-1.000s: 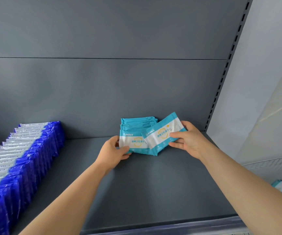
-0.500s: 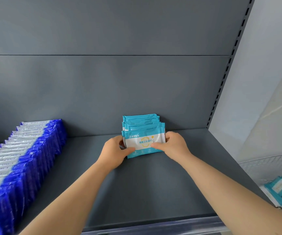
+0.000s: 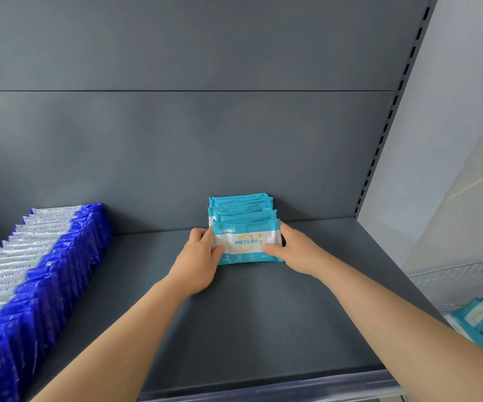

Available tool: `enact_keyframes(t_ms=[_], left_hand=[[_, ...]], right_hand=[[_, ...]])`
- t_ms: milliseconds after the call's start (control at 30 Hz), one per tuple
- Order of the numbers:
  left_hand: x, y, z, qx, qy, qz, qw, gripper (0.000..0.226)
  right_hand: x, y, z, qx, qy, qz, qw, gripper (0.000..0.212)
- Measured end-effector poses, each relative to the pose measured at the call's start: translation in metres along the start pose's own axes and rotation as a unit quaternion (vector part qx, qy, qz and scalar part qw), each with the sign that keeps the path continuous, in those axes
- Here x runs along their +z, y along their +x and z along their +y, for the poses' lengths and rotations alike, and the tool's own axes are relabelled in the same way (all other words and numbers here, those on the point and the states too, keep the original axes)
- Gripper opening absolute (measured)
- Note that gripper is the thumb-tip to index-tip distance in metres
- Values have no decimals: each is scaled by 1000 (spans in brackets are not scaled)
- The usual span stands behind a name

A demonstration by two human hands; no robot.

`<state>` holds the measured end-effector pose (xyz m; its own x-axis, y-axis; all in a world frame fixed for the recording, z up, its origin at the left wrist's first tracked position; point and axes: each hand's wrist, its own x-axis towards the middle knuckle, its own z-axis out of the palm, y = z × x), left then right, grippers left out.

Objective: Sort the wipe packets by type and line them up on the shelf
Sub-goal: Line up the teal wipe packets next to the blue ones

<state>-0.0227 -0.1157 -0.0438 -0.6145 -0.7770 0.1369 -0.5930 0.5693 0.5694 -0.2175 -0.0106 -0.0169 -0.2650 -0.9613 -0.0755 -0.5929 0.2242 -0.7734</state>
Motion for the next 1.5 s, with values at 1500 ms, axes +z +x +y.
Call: enact_keyframes(t_ms=[1500], left_hand=[[10,-17,106,128,161,168,964,38]], right_hand=[[-65,-77,32,-5,-256,143,956,47]])
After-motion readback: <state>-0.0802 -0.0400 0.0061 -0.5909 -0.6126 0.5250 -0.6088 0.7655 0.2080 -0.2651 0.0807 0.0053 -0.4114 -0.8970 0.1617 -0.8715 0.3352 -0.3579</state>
